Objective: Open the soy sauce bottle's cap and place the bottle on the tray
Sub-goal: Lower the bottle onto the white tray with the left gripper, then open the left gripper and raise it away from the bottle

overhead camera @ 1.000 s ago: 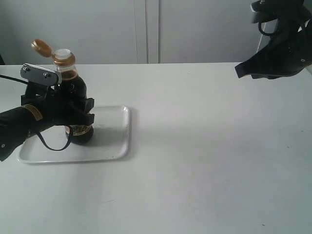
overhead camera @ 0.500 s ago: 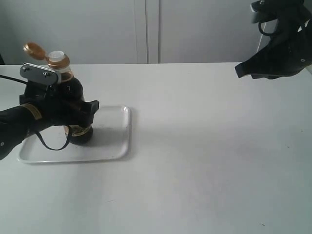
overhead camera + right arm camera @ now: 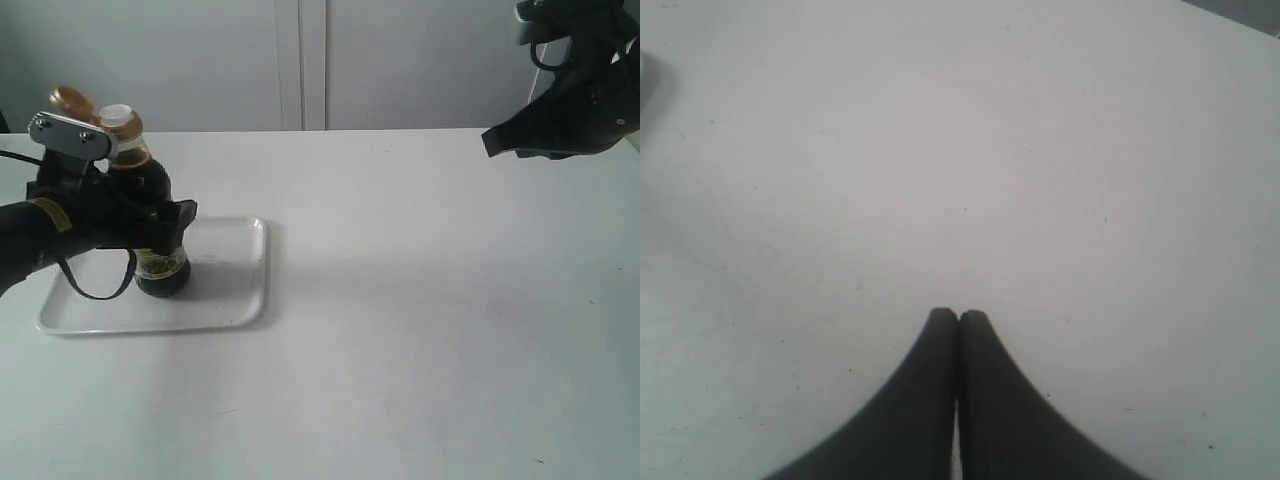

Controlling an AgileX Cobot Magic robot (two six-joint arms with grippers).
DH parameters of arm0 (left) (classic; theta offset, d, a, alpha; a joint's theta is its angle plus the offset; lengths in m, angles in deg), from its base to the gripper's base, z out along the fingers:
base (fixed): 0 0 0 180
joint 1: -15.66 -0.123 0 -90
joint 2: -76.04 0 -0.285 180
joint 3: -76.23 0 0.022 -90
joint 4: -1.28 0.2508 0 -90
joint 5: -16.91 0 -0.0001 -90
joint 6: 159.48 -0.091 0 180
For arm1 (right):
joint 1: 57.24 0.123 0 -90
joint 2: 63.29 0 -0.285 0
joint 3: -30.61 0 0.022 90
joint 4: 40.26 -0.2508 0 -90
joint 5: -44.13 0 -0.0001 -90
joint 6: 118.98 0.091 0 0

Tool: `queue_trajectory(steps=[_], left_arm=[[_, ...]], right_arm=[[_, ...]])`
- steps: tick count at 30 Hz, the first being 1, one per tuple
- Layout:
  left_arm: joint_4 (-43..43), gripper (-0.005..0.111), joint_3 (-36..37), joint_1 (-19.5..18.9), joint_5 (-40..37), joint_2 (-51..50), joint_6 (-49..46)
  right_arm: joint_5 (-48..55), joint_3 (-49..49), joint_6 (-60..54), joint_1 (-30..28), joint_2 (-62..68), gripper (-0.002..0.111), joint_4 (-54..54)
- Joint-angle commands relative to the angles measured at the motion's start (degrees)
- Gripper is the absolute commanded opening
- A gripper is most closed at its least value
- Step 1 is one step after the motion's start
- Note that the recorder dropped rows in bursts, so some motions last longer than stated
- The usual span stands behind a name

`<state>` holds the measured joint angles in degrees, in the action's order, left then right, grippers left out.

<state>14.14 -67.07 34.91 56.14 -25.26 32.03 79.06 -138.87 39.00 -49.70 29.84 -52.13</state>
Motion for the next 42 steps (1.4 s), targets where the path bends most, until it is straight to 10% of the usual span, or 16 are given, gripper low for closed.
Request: queue_trajectory(steps=[1,32,42], left_arm=[[0.93,0.105,-0.09,-0.11,-5.34,4.87,1.76],[-4.10,0.103,-0.29,-0.11,-4.95,26.73,-8.55],[-24.66,0.031,-0.29,-0.82,0.34,29.70,-30.92]], right_arm=[[-0.61,0.07,-0.24,0.03,0.07,0.000,-0.24],[-0.72,0.07,-0.24,0.03,0.07,0.000,-0.24],[-0.17,0.07,-0.24,0.03,0.07,0.000,-0.34]])
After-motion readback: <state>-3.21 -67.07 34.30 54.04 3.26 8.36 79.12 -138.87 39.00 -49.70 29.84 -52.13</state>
